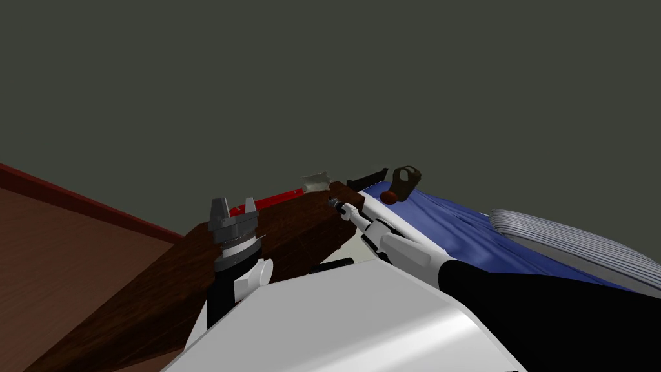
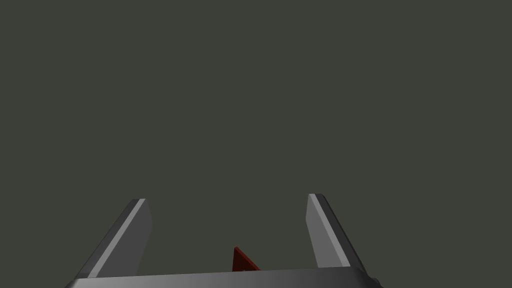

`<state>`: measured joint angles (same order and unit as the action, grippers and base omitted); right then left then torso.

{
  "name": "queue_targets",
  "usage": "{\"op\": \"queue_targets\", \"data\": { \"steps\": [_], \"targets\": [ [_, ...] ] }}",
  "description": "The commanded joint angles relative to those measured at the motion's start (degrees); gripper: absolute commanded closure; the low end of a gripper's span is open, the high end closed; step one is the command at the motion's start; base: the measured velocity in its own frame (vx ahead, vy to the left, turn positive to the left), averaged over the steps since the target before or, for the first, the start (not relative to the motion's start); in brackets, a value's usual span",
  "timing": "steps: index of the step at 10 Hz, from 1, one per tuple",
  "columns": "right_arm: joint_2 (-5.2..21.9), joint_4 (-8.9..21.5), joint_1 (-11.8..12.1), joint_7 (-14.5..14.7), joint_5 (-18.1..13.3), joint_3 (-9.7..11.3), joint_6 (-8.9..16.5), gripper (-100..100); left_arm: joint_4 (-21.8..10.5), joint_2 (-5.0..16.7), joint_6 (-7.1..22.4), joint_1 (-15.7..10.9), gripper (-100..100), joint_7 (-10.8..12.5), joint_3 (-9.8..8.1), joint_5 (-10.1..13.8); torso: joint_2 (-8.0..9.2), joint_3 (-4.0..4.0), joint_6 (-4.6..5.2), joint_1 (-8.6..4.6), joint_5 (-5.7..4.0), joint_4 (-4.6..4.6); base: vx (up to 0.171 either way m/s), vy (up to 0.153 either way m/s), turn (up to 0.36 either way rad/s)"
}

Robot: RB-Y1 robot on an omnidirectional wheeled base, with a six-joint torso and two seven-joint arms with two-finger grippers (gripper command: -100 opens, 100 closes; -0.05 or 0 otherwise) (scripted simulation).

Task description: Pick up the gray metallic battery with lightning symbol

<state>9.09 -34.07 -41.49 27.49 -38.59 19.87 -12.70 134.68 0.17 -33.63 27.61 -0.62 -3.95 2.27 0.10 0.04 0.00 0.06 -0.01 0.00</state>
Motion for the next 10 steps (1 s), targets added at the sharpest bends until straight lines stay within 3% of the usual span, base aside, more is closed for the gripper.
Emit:
{"op": "queue_targets", "data": {
  "steps": [1,3,4,5,6,7,8,9,10],
  "targets": [
    [0.0,0.0,0.0,0.0,0.0,0.0,0.0,100,0.0,0.0,0.0,0.0,0,0.0,0.0,0.0,0.0,0.0,0.0,0.0,0.0,0.0,-0.001,0.001,0.01],
    [-0.04,-0.01,-0.01,0.03,-0.01,0.03,-0.02,100,0.0,0.0,0.0,0.0,0,0.0,0.0,0.0,-0.03,-0.02,0.04,-0.05,-0.01,-0.01,0.0,0.0,0.0],
    [-0.04,-0.01,-0.01,0.03,-0.01,0.03,-0.02,0,0.0,0.0,0.0,0.0,0,0.0,0.0,0.0,-0.03,-0.02,0.04,-0.06,-0.01,-0.01,0.0,0.0,0.0],
    [2.83,-2.88,2.85,-1.4,1.37,-0.5,2.18,100,0.0,0.0,0.0,0.0,0,0.0,0.0,0.0,-0.03,-0.02,0.04,-0.06,-0.01,-0.01,-0.006,0.027,0.355],
    [3.32,-3.96,4.11,-1.4,1.37,-0.5,2.18,100,-0.01,0.0,0.0,-0.02,0,0.0,0.01,0.0,-0.11,-0.11,-0.06,0.02,-0.03,-0.11,-0.008,0.02,0.193],
    [5.54,-5.77,5.78,-1.86,2.57,-1.92,3.64,100,0.0,0.0,0.0,0.0,0,0.0,0.0,0.0,-0.22,-0.22,0.0,0.0,-0.04,-0.21,-0.003,0.035,0.335],
    [6.3,-9.6,9.0,-1.86,2.57,-0.82,3.64,100,0.0,0.0,0.0,-0.01,0,0.0,0.01,0.0,-0.24,-0.27,-0.04,0.01,-0.07,-0.31,0.007,0.025,0.159],
    [6.3,-9.6,9.0,-1.86,2.57,-1.92,3.64,100,0.0,0.0,0.0,0.0,0,0.0,0.0,0.0,-0.31,-0.4,0.03,-0.01,-0.1,-0.48,0.004,0.016,-0.004],
    [9.17,-13.5,12.01,-2.32,3.77,-3.33,5.11,100,0.0,0.0,0.0,0.0,0,0.0,0.0,0.0,-0.35,-0.46,0.12,-0.13,-0.12,-0.56,-0.008,0.026,0.322]
  ]
}}
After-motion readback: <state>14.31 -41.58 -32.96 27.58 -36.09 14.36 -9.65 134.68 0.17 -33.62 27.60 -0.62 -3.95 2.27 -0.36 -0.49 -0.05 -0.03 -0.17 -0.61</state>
